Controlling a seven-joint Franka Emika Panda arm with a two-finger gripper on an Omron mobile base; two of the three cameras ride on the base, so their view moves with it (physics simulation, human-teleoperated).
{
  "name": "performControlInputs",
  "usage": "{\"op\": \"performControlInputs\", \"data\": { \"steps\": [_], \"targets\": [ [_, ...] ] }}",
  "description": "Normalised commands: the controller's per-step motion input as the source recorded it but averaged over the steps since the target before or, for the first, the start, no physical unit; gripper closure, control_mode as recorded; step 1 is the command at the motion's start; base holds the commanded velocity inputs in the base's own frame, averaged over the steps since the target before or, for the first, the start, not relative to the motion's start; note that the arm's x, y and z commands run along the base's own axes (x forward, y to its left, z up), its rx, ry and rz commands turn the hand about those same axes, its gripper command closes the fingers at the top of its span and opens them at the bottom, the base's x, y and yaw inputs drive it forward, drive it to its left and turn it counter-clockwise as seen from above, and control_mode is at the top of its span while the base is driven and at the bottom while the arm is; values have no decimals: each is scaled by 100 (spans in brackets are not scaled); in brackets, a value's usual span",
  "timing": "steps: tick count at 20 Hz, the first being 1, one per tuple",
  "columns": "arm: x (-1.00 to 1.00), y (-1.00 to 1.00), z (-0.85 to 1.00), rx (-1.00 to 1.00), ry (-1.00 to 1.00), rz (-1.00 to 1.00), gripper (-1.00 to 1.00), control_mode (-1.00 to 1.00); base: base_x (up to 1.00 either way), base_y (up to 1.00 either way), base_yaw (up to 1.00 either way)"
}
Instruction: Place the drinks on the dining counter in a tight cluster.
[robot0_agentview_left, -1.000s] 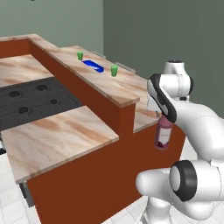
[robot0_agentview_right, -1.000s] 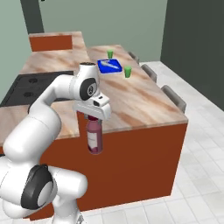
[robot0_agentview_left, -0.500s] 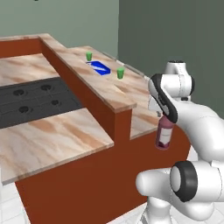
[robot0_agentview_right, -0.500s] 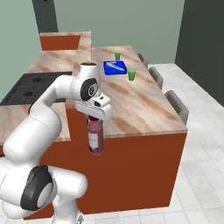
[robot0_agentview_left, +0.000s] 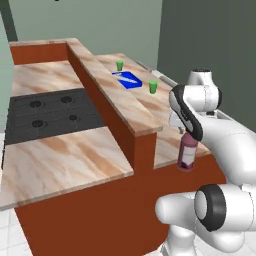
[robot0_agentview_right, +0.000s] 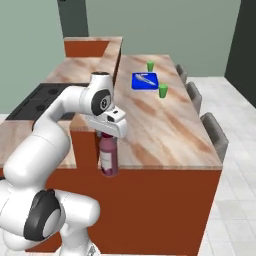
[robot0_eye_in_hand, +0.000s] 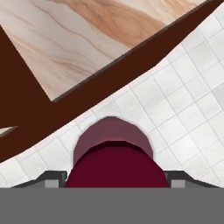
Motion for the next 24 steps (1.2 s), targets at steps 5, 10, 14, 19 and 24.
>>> {"op": "performControlInputs", "data": {
  "steps": [5, 10, 14, 19, 24],
  "targets": [
    [0, 0, 0, 0, 0, 0, 100, 100, 46, -37, 15],
    [0, 0, 0, 0, 0, 0, 100, 100, 46, -39, 15],
    [0, 0, 0, 0, 0, 0, 100, 100, 45, -39, 18],
    [0, 0, 0, 0, 0, 0, 100, 100, 34, -41, 20],
    [0, 0, 0, 0, 0, 0, 100, 100, 19, -49, 13]
  ]
}}
